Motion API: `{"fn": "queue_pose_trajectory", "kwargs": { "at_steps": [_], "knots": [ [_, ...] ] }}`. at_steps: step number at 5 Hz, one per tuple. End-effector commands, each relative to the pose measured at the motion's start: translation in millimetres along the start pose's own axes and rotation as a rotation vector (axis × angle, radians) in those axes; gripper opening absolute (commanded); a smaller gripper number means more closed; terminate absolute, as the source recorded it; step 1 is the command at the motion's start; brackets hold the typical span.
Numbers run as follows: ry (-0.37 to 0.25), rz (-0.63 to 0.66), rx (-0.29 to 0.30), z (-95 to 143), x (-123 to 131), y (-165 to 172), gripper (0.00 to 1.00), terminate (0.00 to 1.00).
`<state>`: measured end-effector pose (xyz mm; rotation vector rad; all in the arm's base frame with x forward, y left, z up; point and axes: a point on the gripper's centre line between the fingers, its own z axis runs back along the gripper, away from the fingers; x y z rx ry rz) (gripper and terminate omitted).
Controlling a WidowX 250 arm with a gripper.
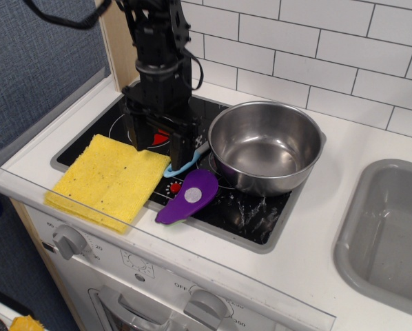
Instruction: Move the blue spoon to the back left corner of stove top
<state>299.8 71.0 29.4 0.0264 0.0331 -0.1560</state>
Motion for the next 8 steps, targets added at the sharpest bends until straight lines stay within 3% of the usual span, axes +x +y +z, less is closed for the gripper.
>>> {"fn": "queue_pose_trajectory", "kwargs": {
  "at_steps": [1, 2, 3, 5, 7, 8],
  "knots": [
    [-0.036, -0.028, 0.014, -3, 37, -3, 1.0, 0.0],
    [-0.022, -0.047, 0.019, -6, 42, -8, 1.0, 0.0],
    [-0.001, -0.054, 0.021, -10, 43, -12, 0.0, 0.0],
    [0.004, -0.072, 0.027, -3, 39, -19, 0.0, 0.0],
    [-0.128, 0.047, -0.008, 43, 63, 6, 0.0, 0.0],
    [-0.179, 0.152, -0.044, 67, 64, 38, 0.0, 0.0]
  ]
}}
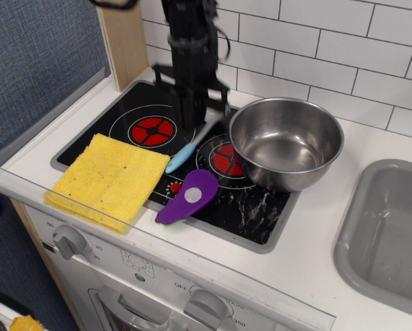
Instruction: Move the blue spoon to the back left corner of stove top
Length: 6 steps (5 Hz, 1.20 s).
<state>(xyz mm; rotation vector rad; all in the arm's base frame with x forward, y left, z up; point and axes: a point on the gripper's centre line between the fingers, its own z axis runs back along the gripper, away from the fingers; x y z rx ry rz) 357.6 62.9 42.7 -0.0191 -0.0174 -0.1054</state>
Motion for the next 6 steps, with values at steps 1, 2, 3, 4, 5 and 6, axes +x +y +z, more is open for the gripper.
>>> {"fn": "queue_pose_trajectory", "kwargs": {
  "at_steps": [1, 2, 3, 4, 5, 6],
  "knots": [
    [-0.109, 0.176, -0.009, 50, 0, 71, 0.0, 0.0],
    [-0.117, 0.143, -0.013, 46, -2, 67, 1.0, 0.0],
    [-0.094, 0.114, -0.023, 41, -7, 36, 1.0, 0.0],
    [-0.057, 0.196, -0.071, 26, -29, -10, 1.0, 0.0],
    [-0.037, 0.278, -0.073, 17, -31, -23, 1.0, 0.0],
    [-0.011, 0.29, -0.036, 8, -29, -26, 1.0, 0.0]
  ]
}}
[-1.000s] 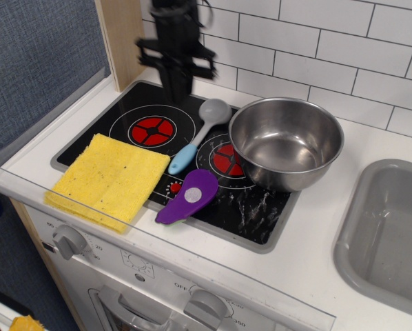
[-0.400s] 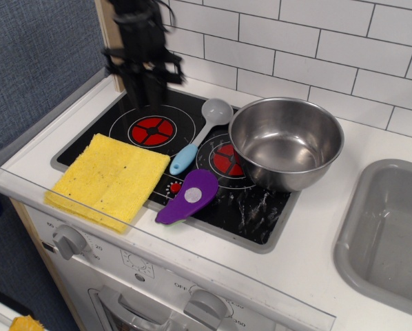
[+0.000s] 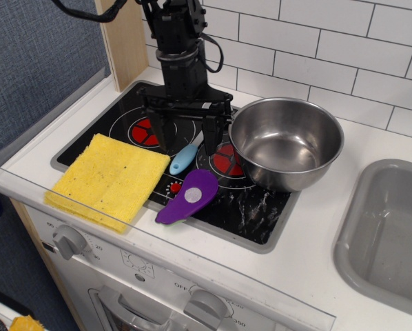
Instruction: Move the blue spoon to the back left corner of stove top
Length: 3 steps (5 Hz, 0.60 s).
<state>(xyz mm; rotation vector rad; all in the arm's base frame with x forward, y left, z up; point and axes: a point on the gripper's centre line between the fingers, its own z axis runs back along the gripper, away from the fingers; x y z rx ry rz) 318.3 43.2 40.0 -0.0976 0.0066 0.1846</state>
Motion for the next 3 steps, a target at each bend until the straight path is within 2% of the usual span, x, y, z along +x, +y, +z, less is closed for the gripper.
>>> {"fn": "queue_pose_trajectory", "kwargs": {
  "at_steps": [1, 2, 3],
  "knots": [
    [-0.014, -0.001, 0.079, 7, 11, 2, 1.0, 0.0],
    [-0.007, -0.042, 0.118, 9, 21, 3, 1.0, 0.0],
    [-0.001, -0.064, 0.126, 3, 27, 5, 1.0, 0.0]
  ]
}}
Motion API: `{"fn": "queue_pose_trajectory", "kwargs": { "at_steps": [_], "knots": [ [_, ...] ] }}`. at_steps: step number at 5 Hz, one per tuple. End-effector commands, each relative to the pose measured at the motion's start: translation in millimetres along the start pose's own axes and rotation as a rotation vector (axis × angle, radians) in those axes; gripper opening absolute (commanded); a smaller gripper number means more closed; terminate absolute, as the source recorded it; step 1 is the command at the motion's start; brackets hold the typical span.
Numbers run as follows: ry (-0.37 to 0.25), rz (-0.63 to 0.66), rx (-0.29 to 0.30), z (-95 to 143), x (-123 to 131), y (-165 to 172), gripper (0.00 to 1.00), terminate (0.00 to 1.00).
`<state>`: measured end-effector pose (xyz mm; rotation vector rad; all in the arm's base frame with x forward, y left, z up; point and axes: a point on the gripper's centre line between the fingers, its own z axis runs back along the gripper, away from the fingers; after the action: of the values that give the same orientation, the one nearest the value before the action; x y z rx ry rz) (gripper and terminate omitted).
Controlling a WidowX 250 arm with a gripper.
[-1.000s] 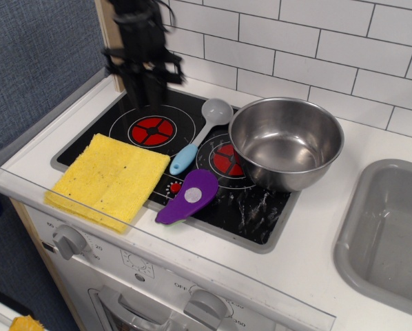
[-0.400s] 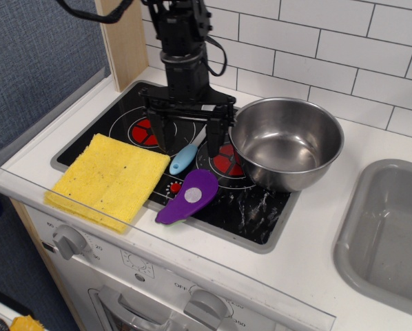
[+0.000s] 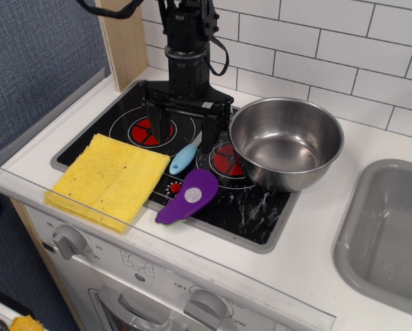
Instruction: Move the blue spoon to the back left corner of stove top
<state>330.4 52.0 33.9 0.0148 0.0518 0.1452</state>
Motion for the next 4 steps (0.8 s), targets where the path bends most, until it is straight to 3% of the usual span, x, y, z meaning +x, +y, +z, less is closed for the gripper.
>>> {"fn": "queue_pose_trajectory", "kwargs": {
  "at_steps": [1, 4],
  "knots": [
    [-0.037, -0.03, 0.009, 1, 10, 0, 1.0, 0.0],
    [-0.025, -0.035, -0.002, -20, -1, -4, 1.0, 0.0]
  ]
}}
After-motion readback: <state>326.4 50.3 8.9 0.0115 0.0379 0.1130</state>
